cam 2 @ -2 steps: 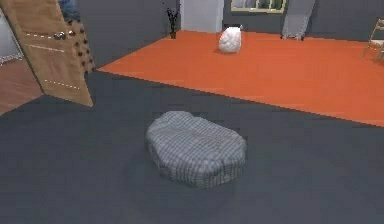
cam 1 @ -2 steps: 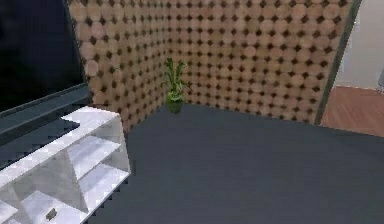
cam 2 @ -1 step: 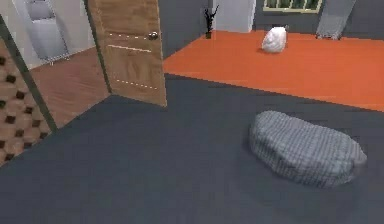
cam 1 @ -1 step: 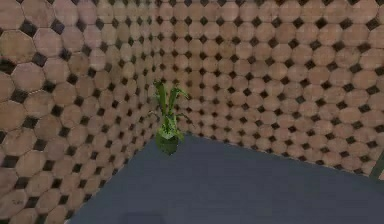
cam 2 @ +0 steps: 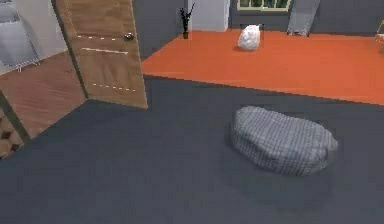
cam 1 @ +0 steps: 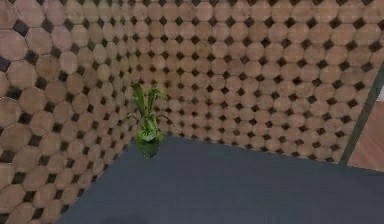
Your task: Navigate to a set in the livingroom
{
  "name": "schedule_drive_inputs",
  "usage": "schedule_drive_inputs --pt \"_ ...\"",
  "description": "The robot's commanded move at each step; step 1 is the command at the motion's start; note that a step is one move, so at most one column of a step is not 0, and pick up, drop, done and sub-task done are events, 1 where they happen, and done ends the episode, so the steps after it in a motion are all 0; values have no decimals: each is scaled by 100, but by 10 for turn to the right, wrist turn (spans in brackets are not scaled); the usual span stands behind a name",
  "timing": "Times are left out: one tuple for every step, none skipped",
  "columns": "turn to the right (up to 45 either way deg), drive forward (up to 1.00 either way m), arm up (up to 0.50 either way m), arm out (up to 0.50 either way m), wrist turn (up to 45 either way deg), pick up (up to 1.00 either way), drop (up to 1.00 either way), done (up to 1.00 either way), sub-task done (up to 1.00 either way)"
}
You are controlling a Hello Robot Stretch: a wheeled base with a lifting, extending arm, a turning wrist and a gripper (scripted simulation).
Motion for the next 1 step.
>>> schedule_drive_inputs --pt "0 35 0 0 0 0 0 0 0"
